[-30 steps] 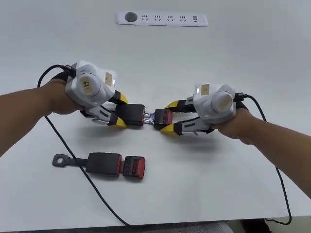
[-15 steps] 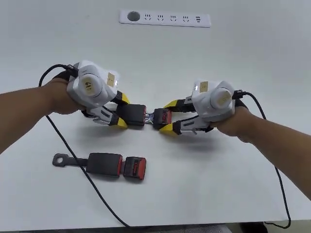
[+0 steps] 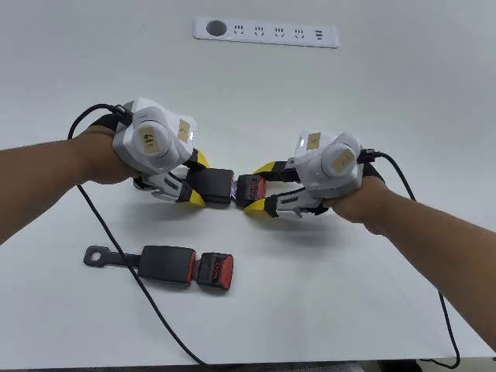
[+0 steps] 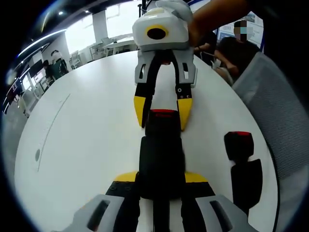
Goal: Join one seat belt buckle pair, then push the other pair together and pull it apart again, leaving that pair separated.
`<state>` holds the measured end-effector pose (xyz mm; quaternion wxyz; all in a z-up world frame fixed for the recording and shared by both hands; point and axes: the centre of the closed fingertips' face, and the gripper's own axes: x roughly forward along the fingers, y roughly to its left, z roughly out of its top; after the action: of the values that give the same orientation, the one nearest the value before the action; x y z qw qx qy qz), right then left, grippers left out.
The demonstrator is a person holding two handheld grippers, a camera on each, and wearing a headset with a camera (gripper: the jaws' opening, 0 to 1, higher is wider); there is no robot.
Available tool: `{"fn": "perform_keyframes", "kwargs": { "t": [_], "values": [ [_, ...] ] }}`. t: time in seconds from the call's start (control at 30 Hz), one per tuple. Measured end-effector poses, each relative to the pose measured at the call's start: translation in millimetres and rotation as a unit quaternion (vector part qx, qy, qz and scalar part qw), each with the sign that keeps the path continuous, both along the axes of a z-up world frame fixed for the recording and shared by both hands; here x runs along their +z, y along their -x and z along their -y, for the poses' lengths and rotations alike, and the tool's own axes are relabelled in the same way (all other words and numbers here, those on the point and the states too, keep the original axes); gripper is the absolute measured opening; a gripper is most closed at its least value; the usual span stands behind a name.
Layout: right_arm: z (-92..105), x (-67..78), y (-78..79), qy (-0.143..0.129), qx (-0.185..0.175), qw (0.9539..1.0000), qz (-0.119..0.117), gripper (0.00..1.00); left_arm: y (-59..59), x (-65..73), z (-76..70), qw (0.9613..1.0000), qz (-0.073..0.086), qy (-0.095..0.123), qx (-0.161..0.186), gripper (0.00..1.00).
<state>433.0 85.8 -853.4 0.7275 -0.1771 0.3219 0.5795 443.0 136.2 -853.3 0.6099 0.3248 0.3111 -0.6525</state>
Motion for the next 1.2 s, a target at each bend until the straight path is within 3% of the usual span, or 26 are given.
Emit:
{"fn": "perform_keyframes", "kwargs": {
  "t": [0.43, 0.57, 1.2],
  "values": [
    [2.5, -4.5, -4.1, 0.029, 0.011, 0.9995, -0.005, 0.34, 1.5, 0.2, 1.1, 1.0, 0.002, -0.007, -0.002, 0.33],
    [2.8, -3.7, -4.8, 0.021, 0.007, 0.9996, -0.018, 0.34, 1.9, 0.5, 0.8, 1.0, 0.001, -0.006, -0.001, 0.33],
    [1.2, -3.4, -5.7, 0.053, 0.032, 0.998, -0.009, 0.34, 2.4, 0.7, -0.3, 0.9999, -0.001, -0.012, 0.001, 0.33]
  ]
}}
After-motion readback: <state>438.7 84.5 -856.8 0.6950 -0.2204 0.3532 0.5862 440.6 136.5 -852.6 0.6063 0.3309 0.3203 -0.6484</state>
